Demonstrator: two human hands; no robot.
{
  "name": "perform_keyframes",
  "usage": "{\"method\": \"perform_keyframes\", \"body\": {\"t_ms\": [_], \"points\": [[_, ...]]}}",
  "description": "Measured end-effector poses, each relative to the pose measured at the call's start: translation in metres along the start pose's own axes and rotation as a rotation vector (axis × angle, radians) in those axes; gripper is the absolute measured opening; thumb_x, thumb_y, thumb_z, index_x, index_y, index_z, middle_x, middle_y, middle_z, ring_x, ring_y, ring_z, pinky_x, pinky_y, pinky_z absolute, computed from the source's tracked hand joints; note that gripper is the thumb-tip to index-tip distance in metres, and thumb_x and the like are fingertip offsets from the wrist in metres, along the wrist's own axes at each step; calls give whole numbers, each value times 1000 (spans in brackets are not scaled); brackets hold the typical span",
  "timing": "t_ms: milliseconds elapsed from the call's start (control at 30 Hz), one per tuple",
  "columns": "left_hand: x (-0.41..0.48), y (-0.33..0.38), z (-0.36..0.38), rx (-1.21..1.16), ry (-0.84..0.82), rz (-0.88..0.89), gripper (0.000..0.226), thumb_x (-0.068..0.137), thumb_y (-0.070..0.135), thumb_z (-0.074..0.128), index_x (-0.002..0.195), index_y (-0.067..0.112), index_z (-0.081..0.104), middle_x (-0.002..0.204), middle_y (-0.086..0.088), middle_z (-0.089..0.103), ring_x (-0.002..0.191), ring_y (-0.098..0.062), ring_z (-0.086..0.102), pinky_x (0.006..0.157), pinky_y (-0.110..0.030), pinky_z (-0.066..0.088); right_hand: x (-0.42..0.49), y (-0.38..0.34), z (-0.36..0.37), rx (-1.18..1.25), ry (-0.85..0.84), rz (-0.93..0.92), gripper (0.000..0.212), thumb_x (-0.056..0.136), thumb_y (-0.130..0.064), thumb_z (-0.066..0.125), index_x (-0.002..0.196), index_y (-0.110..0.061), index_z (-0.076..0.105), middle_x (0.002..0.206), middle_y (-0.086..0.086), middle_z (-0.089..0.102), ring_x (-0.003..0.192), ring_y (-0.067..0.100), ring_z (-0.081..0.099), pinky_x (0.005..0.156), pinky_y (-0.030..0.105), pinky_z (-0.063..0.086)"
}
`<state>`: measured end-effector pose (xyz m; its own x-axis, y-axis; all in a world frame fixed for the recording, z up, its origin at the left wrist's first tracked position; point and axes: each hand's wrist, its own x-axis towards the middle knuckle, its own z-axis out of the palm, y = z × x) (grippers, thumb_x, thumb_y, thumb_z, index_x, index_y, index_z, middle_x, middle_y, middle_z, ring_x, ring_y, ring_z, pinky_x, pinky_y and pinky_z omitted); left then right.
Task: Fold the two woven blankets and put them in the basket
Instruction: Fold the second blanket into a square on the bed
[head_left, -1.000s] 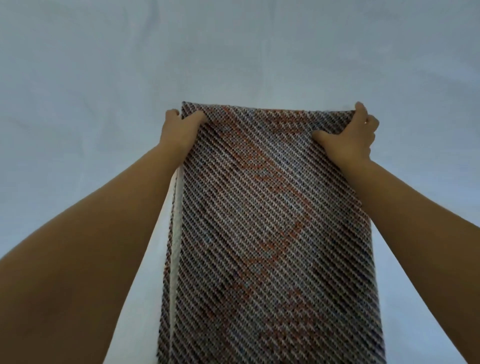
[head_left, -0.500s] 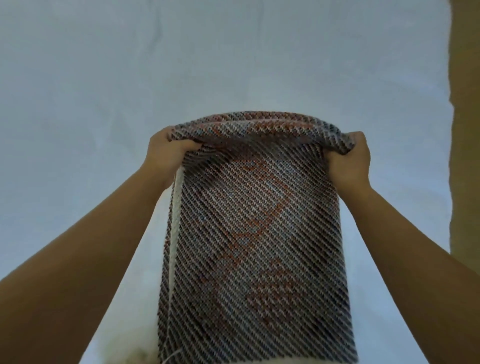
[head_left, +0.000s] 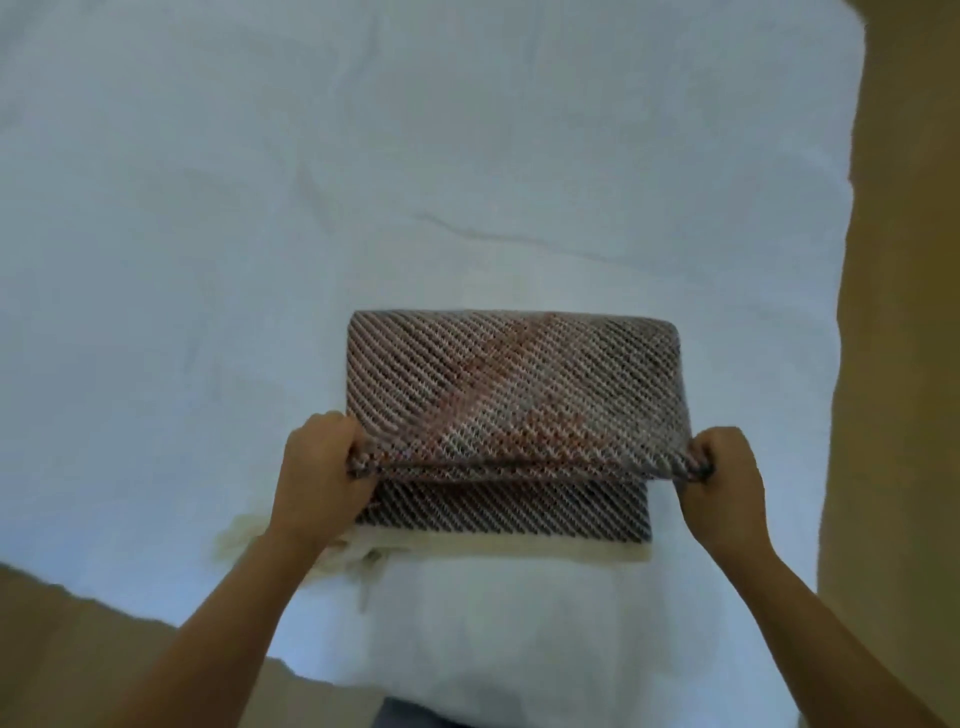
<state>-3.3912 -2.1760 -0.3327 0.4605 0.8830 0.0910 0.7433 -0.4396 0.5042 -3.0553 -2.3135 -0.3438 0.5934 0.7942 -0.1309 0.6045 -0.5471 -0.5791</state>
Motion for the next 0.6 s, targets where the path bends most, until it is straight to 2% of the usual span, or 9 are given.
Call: {"method": "perform_keyframes", "body": {"t_ms": [67,133,200,300,367,433,500,567,600], "points": [[-30,-5,3,104,-41,52,13,56,18,42,55,6,42,52,-10,41,47,-27,41,53,-27,23,-29,7,0,-47,-45,-69,55,65,19,55,58,-25,22,63,-1,32,62,23,35,48,23,20],[-53,-11,9,187,-92,23,13,52,9,57,55,5,44,53,-10,44,46,-28,44,52,-26,24,-54,16,6,-96,-95,-99,63,60,20,56,59,-29,17,64,-1,33,63,22,35,49,21,18],[-71,-11,18,265,-234,-43,35,36,-6,74,55,5,47,54,-11,47,46,-29,47,48,-27,30,-74,31,18,-175,-160,-80,53,61,18,57,59,-26,27,68,2,38,66,23,37,50,24,20],[-84,-2,30,432,-389,-116,40,32,-5,79,63,4,55,62,-14,54,54,-31,53,51,-34,41,-93,43,34,-304,-244,8,22,67,17,51,77,-3,54,82,18,53,75,30,45,58,33,31],[-79,6,29,568,-522,-189,42,50,8,74,88,7,57,88,-14,56,80,-33,55,71,-45,44,-98,42,39,-349,-263,39,29,65,19,48,88,4,58,92,22,56,80,35,47,61,36,37],[-67,14,27,601,-642,-303,44,69,26,59,110,17,46,115,-8,46,111,-30,41,97,-53,30,-96,31,39,-314,-191,42,27,63,20,53,85,6,59,94,25,58,80,39,50,63,41,42],[-52,27,25,501,-568,-365,45,71,35,53,113,19,46,122,-6,45,119,-27,36,104,-55,21,-86,13,38,-234,-70,40,24,66,15,58,89,7,59,103,28,58,90,44,51,75,46,44],[-37,45,31,335,-329,-329,54,74,39,48,124,18,47,132,-6,45,126,-26,36,108,-54,18,-75,-9,43,-162,-12,4,29,75,4,60,104,7,57,120,29,52,111,44,47,94,48,38],[-30,54,39,267,-260,-294,60,78,42,44,133,18,41,142,-5,39,133,-24,31,110,-53,15,-70,-20,49,-141,-16,-32,34,79,-2,60,112,6,55,129,28,48,120,44,42,102,49,33]]}}
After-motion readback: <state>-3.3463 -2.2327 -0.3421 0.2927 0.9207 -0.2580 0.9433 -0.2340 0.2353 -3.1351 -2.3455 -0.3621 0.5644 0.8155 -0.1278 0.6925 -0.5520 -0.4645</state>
